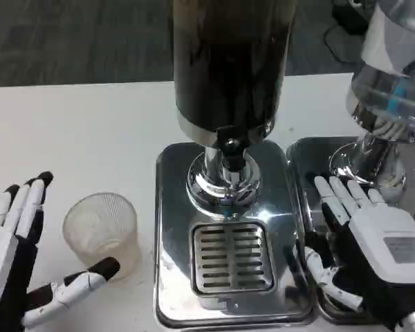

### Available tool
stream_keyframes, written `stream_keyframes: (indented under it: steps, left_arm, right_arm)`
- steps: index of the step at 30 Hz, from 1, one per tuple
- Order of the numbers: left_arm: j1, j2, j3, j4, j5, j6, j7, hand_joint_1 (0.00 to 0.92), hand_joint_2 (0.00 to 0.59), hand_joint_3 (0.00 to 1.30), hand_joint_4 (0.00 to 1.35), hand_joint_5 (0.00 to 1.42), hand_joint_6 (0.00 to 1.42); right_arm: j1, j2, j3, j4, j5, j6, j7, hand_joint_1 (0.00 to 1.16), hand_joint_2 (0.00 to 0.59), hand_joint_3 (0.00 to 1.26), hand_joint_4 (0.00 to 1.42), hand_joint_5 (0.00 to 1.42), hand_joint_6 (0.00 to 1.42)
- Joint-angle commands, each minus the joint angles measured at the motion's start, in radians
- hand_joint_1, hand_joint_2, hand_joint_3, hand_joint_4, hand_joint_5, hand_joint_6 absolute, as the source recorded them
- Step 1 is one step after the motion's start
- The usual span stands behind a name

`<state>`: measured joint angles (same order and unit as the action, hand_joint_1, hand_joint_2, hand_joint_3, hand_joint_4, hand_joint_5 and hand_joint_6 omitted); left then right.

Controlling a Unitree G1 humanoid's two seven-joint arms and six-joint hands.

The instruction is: Grasp the cup under the faucet to collect the drink, then remove the cup.

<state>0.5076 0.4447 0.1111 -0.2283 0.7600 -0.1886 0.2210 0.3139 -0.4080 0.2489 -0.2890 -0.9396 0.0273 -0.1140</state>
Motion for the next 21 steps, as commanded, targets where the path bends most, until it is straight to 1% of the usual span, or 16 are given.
stream_keyframes:
  steps: [1,4,7,11,13,15,18,21]
  left_arm:
    - [0.021,0.019,0.006,-0.006,0.003,-0.008,0.000,0.000,0.039,0.00,0.00,0.00,0.00]
    - [0.021,0.015,0.000,-0.006,0.002,-0.003,-0.002,0.000,0.036,0.00,0.00,0.00,0.00]
    - [0.018,0.013,0.000,-0.004,-0.003,0.001,-0.004,0.000,0.026,0.00,0.00,0.00,0.00]
    - [0.009,-0.003,-0.002,0.004,-0.013,0.014,0.000,0.000,0.024,0.00,0.00,0.00,0.00]
    - [0.003,-0.016,0.004,0.021,-0.035,0.047,-0.021,0.000,0.021,0.00,0.00,0.00,0.00]
    - [0.001,-0.022,0.012,0.032,-0.052,0.057,-0.020,0.000,0.018,0.00,0.00,0.00,0.00]
    - [0.010,-0.040,0.037,0.021,-0.064,0.030,0.047,0.000,0.016,0.00,0.00,0.00,0.00]
    - [0.005,-0.048,0.065,0.033,-0.080,-0.025,0.121,0.000,0.017,0.00,0.00,0.01,0.00]
  right_arm:
    - [-0.005,-0.028,0.003,0.009,-0.016,-0.031,-0.003,0.30,0.547,0.00,0.00,0.00,0.00]
    - [-0.001,-0.038,0.003,0.007,-0.028,-0.038,-0.007,0.30,0.547,0.00,0.00,0.00,0.00]
    - [0.001,-0.039,-0.003,0.005,-0.022,-0.037,0.000,0.30,0.547,0.00,0.00,0.00,0.00]
    - [-0.019,-0.042,0.001,0.013,-0.026,-0.046,-0.004,0.30,0.547,0.00,0.00,0.00,0.00]
    - [-0.029,-0.035,0.009,0.018,-0.034,-0.036,0.006,0.30,0.549,0.00,0.00,0.00,0.00]
    - [-0.028,-0.026,0.016,0.017,-0.042,-0.024,0.013,0.30,0.549,0.00,0.00,0.00,0.00]
    - [-0.025,-0.017,0.024,0.010,-0.052,-0.017,0.013,0.31,0.549,0.00,0.00,0.00,0.00]
    - [-0.025,-0.005,0.033,0.007,-0.060,-0.011,0.010,0.31,0.549,0.00,0.00,0.00,0.00]
